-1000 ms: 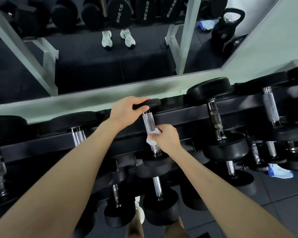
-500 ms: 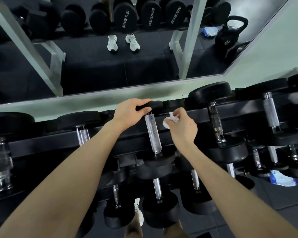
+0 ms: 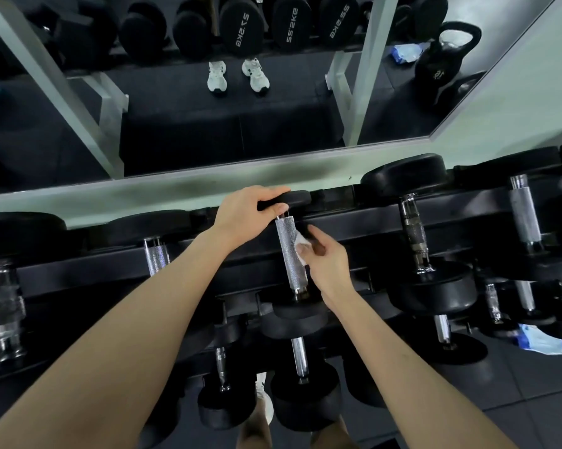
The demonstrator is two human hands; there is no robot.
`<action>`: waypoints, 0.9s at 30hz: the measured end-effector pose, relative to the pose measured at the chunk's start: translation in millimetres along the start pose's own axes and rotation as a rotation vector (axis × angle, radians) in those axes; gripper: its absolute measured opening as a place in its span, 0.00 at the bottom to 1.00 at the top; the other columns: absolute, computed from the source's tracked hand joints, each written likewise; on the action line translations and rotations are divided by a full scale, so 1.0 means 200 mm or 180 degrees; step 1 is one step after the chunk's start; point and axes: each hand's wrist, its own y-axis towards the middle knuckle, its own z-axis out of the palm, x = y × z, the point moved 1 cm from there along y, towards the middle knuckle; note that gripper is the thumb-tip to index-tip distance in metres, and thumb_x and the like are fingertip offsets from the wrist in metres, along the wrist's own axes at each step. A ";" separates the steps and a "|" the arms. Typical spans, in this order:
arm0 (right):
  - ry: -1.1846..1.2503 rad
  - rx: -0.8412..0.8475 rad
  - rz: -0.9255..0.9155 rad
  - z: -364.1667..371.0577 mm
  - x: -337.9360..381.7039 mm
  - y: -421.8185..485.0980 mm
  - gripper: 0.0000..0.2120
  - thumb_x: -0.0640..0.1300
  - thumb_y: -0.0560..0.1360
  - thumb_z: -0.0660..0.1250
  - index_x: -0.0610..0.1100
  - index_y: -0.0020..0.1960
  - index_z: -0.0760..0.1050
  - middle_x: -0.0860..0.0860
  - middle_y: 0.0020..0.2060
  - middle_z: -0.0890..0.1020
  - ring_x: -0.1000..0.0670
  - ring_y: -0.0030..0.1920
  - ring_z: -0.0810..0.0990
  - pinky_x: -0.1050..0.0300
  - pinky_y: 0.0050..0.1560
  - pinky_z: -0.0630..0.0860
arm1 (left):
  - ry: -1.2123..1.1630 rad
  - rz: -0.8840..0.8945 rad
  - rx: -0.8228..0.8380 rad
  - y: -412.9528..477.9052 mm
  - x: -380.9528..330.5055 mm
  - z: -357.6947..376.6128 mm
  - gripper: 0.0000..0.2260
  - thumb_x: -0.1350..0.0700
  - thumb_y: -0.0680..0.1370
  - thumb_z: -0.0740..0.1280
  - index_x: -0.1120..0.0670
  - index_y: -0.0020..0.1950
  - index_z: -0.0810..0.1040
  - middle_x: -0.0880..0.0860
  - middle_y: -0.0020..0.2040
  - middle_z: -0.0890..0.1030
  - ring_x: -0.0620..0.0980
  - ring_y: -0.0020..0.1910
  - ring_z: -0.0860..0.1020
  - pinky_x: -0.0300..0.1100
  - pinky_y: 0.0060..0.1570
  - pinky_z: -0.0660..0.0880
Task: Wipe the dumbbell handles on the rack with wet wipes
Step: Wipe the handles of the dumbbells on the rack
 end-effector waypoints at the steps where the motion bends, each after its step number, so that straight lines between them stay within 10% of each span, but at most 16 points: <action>1: 0.0119 0.0044 0.0074 0.00 0.00 0.02 0.20 0.36 0.76 0.66 0.41 0.67 0.71 0.49 0.58 0.80 0.57 0.50 0.78 0.70 0.49 0.74 | 0.0001 -0.0003 0.0003 0.00 0.00 0.00 0.15 0.47 0.77 0.64 0.40 0.65 0.74 0.41 0.57 0.80 0.43 0.61 0.74 0.35 0.52 0.65; 15: -0.0515 -0.0479 -0.0627 0.12 0.12 0.09 0.12 0.44 0.76 0.67 0.43 0.58 0.80 0.50 0.42 0.85 0.58 0.39 0.76 0.63 0.46 0.72 | 0.0011 0.0087 0.0167 0.02 0.02 -0.02 0.15 0.47 0.77 0.65 0.39 0.64 0.74 0.40 0.54 0.79 0.40 0.54 0.74 0.33 0.47 0.66; 19: -0.1185 -0.0367 -0.0950 0.05 -0.02 -0.04 0.11 0.42 0.76 0.68 0.47 0.58 0.80 0.56 0.22 0.69 0.56 0.26 0.62 0.67 0.36 0.63 | -0.0054 0.0065 0.0202 0.02 0.02 -0.02 0.15 0.47 0.77 0.65 0.39 0.64 0.74 0.41 0.57 0.79 0.41 0.59 0.74 0.35 0.52 0.67; 27: -0.1023 -0.0113 -0.0564 0.04 0.14 0.08 0.12 0.44 0.74 0.70 0.42 0.56 0.81 0.48 0.45 0.85 0.54 0.47 0.80 0.59 0.49 0.74 | 0.0091 0.0097 0.0324 0.03 0.02 -0.04 0.15 0.46 0.77 0.65 0.38 0.64 0.74 0.40 0.49 0.78 0.41 0.51 0.74 0.36 0.50 0.68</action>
